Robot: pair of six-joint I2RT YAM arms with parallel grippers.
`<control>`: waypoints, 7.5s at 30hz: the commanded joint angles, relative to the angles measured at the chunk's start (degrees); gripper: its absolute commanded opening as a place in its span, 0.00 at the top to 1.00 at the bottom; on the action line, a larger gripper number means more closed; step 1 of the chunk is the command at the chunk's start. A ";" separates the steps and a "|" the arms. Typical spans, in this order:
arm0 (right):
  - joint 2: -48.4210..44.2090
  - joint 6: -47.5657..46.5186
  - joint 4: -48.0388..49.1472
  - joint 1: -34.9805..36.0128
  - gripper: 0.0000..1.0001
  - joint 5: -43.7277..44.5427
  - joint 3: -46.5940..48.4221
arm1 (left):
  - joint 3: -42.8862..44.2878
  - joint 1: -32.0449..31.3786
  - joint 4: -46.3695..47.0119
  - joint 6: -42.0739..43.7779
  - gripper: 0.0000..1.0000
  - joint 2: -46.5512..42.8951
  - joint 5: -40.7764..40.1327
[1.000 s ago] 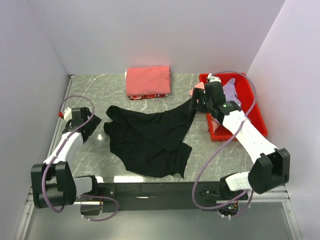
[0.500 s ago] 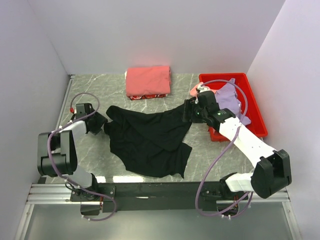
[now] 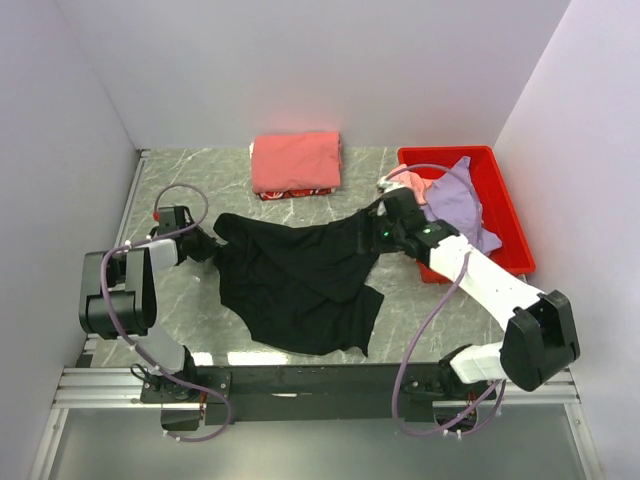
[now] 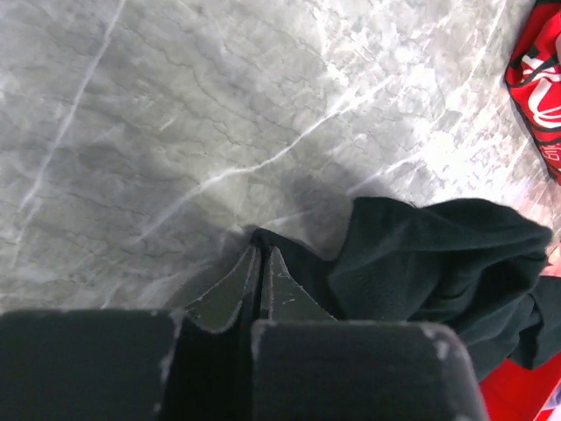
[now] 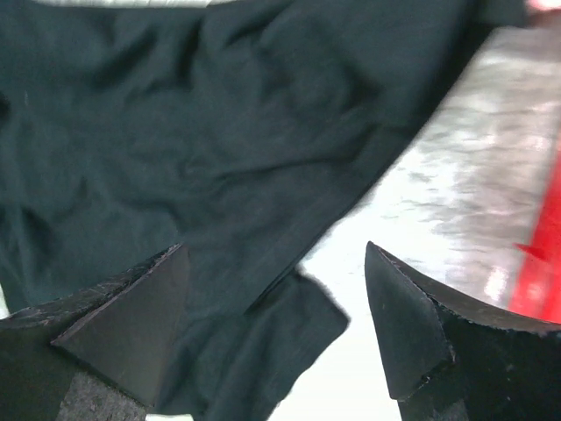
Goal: Fold and stack the t-shirts
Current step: Flatten the tshirt out, then fold the tshirt
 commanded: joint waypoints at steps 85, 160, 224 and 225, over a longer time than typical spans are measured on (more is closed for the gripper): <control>-27.21 -16.45 -21.29 12.13 1.00 12.08 54.22 | 50.20 -0.44 -15.06 9.42 0.99 -56.04 -24.75; 22.10 -0.90 -0.54 -7.47 0.13 -0.03 15.89 | 20.65 2.72 -16.37 3.19 0.55 8.66 -22.55; 46.62 3.94 -5.38 -14.24 0.34 6.03 36.20 | 20.65 2.72 -21.03 0.73 0.99 -3.91 -22.20; 46.71 3.94 -5.20 -14.24 0.35 5.86 36.28 | 20.65 2.72 -21.03 0.73 0.99 -3.82 -22.20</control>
